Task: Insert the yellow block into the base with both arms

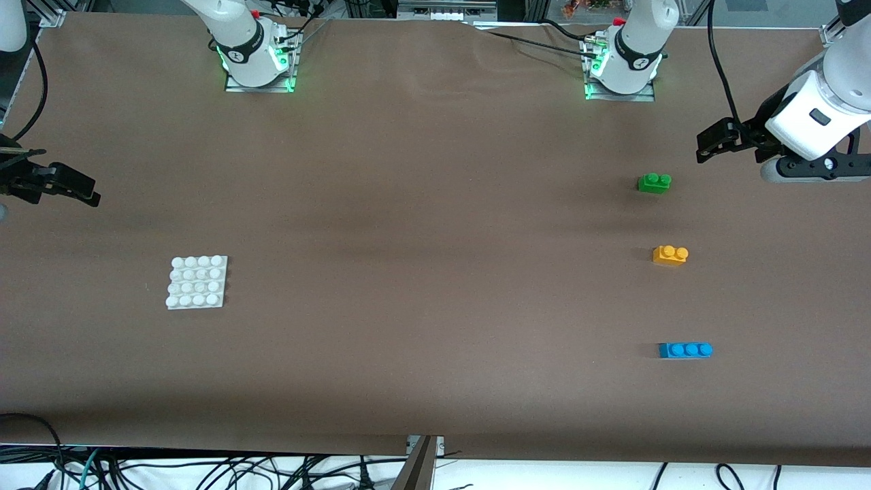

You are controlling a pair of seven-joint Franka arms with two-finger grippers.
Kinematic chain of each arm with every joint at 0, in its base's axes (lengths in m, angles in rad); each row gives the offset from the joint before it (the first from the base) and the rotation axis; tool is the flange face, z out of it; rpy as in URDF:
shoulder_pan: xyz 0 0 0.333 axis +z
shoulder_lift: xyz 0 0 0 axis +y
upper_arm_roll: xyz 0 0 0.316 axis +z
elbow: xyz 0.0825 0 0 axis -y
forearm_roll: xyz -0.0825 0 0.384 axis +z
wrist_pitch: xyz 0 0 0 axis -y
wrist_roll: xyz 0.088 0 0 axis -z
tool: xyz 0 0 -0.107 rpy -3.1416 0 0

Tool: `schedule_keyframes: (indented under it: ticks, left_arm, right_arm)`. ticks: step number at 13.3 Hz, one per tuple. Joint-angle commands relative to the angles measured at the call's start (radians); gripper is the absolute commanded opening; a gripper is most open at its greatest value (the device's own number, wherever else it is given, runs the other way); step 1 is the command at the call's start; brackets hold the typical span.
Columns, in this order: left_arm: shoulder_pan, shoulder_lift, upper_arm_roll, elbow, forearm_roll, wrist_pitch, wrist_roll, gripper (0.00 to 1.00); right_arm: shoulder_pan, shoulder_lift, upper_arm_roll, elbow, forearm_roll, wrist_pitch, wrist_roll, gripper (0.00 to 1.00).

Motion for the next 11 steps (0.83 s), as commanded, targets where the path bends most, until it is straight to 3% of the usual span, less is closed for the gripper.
schedule_keyframes:
  ticks: [1, 11]
  left_arm:
    - [0.006, -0.001, -0.005, 0.013, -0.015, -0.005, -0.004, 1.00]
    - [0.006, -0.001, -0.005, 0.014, -0.016, -0.005, -0.005, 1.00]
  right_arm:
    - [-0.003, 0.011, 0.000, 0.030, -0.015, -0.015, 0.007, 1.00]
    - [0.003, 0.014, 0.004, 0.028, -0.080, -0.015, 0.007, 1.00]
